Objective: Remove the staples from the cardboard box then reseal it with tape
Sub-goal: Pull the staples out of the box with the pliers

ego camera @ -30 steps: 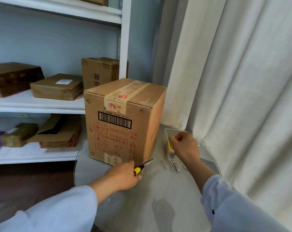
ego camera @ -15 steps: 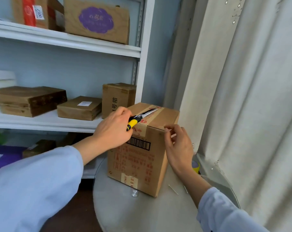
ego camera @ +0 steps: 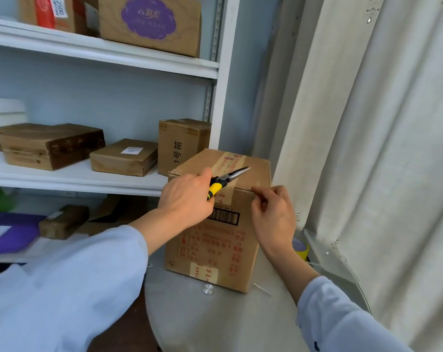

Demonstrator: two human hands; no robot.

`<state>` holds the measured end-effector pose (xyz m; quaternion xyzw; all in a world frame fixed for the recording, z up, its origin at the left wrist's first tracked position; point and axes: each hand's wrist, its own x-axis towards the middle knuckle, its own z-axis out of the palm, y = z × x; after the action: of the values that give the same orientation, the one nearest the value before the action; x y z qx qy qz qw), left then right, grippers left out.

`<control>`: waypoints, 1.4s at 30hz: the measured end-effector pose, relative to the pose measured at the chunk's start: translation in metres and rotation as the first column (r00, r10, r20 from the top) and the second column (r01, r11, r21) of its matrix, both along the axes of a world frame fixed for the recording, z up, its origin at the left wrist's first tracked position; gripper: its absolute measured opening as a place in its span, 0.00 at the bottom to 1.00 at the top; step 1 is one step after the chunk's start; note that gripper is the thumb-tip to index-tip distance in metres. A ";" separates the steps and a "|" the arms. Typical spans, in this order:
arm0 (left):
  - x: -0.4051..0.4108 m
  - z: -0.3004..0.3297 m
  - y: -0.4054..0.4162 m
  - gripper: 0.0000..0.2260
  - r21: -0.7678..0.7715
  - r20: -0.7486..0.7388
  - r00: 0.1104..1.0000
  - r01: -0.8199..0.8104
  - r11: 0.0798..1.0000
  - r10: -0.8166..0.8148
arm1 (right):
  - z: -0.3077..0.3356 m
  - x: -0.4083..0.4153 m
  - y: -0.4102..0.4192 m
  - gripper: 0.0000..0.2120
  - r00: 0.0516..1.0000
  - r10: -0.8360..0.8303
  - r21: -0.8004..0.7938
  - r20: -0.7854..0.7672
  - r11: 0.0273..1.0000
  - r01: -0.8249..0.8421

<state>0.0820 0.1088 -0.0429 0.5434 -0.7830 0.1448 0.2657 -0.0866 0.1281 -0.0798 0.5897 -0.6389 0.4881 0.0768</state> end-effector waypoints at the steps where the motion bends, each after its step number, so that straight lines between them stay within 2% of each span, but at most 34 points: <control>1: -0.004 0.000 0.004 0.14 -0.010 -0.003 1.000 0.018 1.000 -0.018 | 0.000 -0.004 -0.002 0.14 0.999 -0.017 0.018 0.032 1.000 0.016; 6: -0.018 0.015 0.013 0.16 0.015 0.039 0.991 0.128 0.992 -0.128 | -0.010 -0.017 -0.005 0.23 0.991 -0.049 0.180 0.121 0.983 0.026; 11: -0.025 0.014 0.008 0.17 0.025 0.086 0.992 0.086 0.996 -0.088 | -0.027 -0.021 -0.002 0.26 0.988 -0.022 0.191 0.152 0.982 -0.007; 15: -0.028 0.017 0.006 0.16 0.072 0.076 0.989 0.122 0.990 -0.128 | -0.016 -0.019 -0.003 0.26 0.997 0.033 0.114 0.070 0.993 -0.041; 19: -0.012 0.036 -0.002 0.15 0.083 0.021 0.997 0.079 0.993 -0.081 | -0.005 -0.002 -0.003 0.28 0.976 0.215 0.031 -0.023 0.976 -0.214; 23: 0.007 0.043 -0.009 0.16 0.160 -0.038 0.999 -0.011 0.987 0.017 | -0.002 0.032 -0.001 0.37 0.956 0.275 0.146 -0.101 0.955 -0.259; 27: 0.011 0.037 -0.010 0.18 0.204 -0.074 0.997 -0.009 0.979 0.025 | -0.004 0.066 -0.006 0.46 0.975 0.186 0.259 -0.119 0.954 -0.150; 30: 0.010 0.037 -0.010 0.18 0.215 -0.086 0.996 0.018 0.977 0.000 | -0.009 0.074 -0.013 0.43 0.985 0.100 0.239 -0.138 0.969 -0.065; 33: 0.011 0.038 -0.014 0.19 0.262 -0.144 0.988 0.091 0.961 -0.054 | -0.009 0.062 -0.016 0.41 0.979 0.099 0.210 -0.178 0.976 -0.060; 35: 0.012 0.037 -0.016 0.20 0.319 -0.189 0.977 0.159 0.934 -0.102 | -0.009 0.039 -0.016 0.41 0.972 0.161 0.192 -0.170 0.973 -0.127; 37: 0.017 0.037 -0.019 0.21 0.359 -0.212 0.966 0.216 0.908 -0.146 | -0.011 0.011 -0.017 0.41 0.964 0.248 0.166 -0.096 0.959 -0.230; 39: 0.023 0.034 -0.020 0.20 0.383 -0.193 0.964 0.246 0.890 -0.183 | -0.010 -0.015 -0.017 0.40 0.947 0.314 0.203 -0.063 0.933 -0.295; 42: 0.024 0.027 -0.020 0.19 0.393 -0.187 0.955 0.289 0.873 -0.232 | -0.001 -0.038 -0.017 0.33 0.931 0.351 0.274 -0.095 0.909 -0.315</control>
<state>0.1057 0.0891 -0.0157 0.4851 -0.8424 -0.0992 0.2127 -0.1248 0.1110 -0.0808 0.7283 -0.5786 0.3650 -0.0386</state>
